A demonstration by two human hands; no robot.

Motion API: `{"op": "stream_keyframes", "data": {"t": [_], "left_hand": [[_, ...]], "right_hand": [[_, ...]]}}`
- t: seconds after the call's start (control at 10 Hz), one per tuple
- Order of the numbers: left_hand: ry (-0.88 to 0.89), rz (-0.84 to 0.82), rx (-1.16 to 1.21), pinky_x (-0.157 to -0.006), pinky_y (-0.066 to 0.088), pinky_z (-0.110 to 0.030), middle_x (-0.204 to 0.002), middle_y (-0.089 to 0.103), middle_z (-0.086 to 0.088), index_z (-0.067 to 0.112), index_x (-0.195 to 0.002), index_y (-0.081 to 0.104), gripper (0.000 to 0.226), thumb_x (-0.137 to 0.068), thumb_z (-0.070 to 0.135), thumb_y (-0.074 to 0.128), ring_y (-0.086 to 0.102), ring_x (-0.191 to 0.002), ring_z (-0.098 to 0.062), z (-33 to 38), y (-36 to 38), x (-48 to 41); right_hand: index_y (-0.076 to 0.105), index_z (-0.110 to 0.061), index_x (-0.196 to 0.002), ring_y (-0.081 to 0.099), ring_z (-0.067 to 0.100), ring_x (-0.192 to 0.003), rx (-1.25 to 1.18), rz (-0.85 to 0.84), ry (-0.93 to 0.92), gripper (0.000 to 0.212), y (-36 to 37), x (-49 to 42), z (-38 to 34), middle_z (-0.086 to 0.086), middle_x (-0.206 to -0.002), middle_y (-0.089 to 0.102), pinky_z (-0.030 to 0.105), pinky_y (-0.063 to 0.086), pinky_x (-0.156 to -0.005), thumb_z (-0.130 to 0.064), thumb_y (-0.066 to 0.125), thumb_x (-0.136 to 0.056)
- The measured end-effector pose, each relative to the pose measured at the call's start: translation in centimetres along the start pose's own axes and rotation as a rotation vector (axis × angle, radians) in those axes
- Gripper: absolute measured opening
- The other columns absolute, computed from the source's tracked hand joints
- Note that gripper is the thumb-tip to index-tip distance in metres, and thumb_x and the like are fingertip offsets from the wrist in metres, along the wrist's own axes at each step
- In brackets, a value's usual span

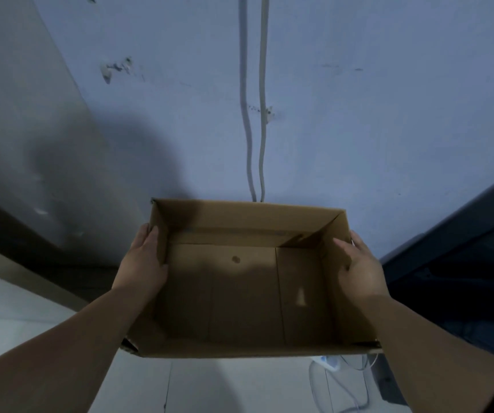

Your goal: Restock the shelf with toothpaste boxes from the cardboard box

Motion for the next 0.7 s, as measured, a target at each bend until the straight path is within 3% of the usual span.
{"op": "stream_keyframes", "data": {"t": [0.2, 0.4, 0.5, 0.6, 0.7], "left_hand": [[-0.013, -0.009, 0.0, -0.113, 0.029, -0.037, -0.161, 0.007, -0.003, 0.013, -0.153, 0.015, 0.079, -0.088, 0.01, 0.061, 0.026, -0.143, -0.026, -0.2, 1.6, -0.6], [-0.008, 0.012, 0.016, -0.111, 0.03, -0.036, -0.161, 0.006, -0.001, 0.015, -0.153, 0.015, 0.079, -0.089, 0.011, 0.061, 0.028, -0.142, -0.025, -0.2, 2.0, -1.6], [-0.006, -0.009, -0.024, -0.109, 0.034, -0.038, -0.161, 0.002, 0.0, 0.018, -0.153, 0.014, 0.08, -0.089, 0.015, 0.061, 0.031, -0.14, -0.027, -0.3, 2.0, -1.4], [0.026, 0.013, -0.071, -0.114, 0.028, -0.041, -0.161, -0.003, 0.0, 0.022, -0.153, 0.013, 0.08, -0.089, 0.022, 0.061, 0.021, -0.144, -0.029, 0.2, 1.7, -1.3], [0.13, 0.045, -0.165, -0.119, 0.012, -0.04, -0.161, -0.004, 0.002, 0.027, -0.153, 0.012, 0.075, -0.092, 0.03, 0.055, 0.006, -0.148, -0.024, 2.0, 1.5, -1.0]], "right_hand": [[0.052, -0.02, -0.139, 0.042, 0.019, -0.136, 0.004, -0.007, 0.021, 0.058, 1.0, -0.6, 0.8, -0.002, -0.159, 0.025, 0.016, 0.031, -0.1, 0.011, 0.048, -0.089], [0.049, -0.022, -0.141, 0.045, 0.02, -0.133, 0.027, 0.01, 0.02, 0.059, 1.3, -1.3, 0.8, -0.004, -0.16, 0.02, 0.022, 0.036, -0.1, 0.006, 0.052, -0.089], [0.041, -0.031, -0.145, 0.039, 0.019, -0.137, 0.114, -0.018, 0.029, 0.062, 1.4, -0.7, 0.3, -0.009, -0.162, 0.008, 0.03, 0.043, -0.101, -0.004, 0.056, -0.091], [0.035, -0.037, -0.147, 0.014, 0.023, -0.148, 0.219, -0.038, -0.005, 0.063, 1.7, -0.5, -0.9, -0.012, -0.162, 0.009, 0.039, 0.033, -0.114, -0.016, 0.058, -0.092], [0.035, -0.035, -0.148, 0.009, 0.02, -0.149, 0.288, -0.045, -0.112, 0.064, 2.0, -0.4, -2.8, -0.007, -0.161, 0.016, 0.04, 0.014, -0.122, -0.019, 0.06, -0.091]]}}
Point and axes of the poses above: each hand's wrist, its own x-axis away from the middle knuckle, its own y-axis out of the palm, z = x × y, the point moved 2 cm from there along -x, towards the middle knuckle
